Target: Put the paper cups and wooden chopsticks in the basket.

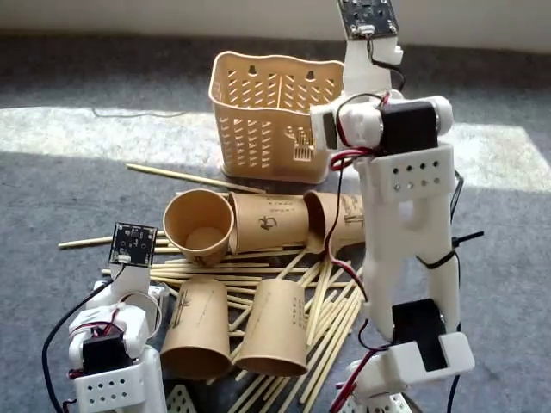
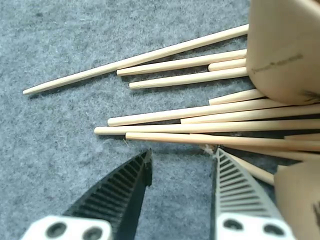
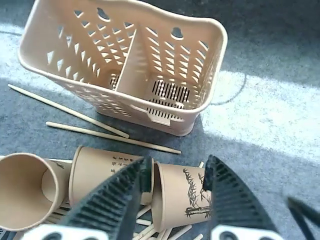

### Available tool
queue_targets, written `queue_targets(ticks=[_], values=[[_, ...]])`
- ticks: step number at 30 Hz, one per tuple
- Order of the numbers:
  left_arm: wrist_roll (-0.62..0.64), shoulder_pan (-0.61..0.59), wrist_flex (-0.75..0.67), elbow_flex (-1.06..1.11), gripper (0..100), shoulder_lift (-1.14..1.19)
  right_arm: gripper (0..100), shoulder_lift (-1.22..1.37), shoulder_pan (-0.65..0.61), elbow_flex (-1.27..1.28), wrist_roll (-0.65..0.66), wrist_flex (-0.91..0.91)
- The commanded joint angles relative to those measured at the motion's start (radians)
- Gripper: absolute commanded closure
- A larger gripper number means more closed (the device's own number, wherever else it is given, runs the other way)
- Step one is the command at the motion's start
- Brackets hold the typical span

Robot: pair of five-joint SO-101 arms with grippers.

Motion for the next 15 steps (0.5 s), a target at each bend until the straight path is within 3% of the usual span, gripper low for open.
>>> queue_targets(ticks=[1,15], values=[[-0.006,-0.012,-0.015,0.019,81,-0.008,82.2,-0.076,-0.058,-0.036,0.017,0.048],[-0.006,-0.012,-0.015,0.019,81,-0.008,87.5,-0.087,-0.366,0.177,0.008,0.002]])
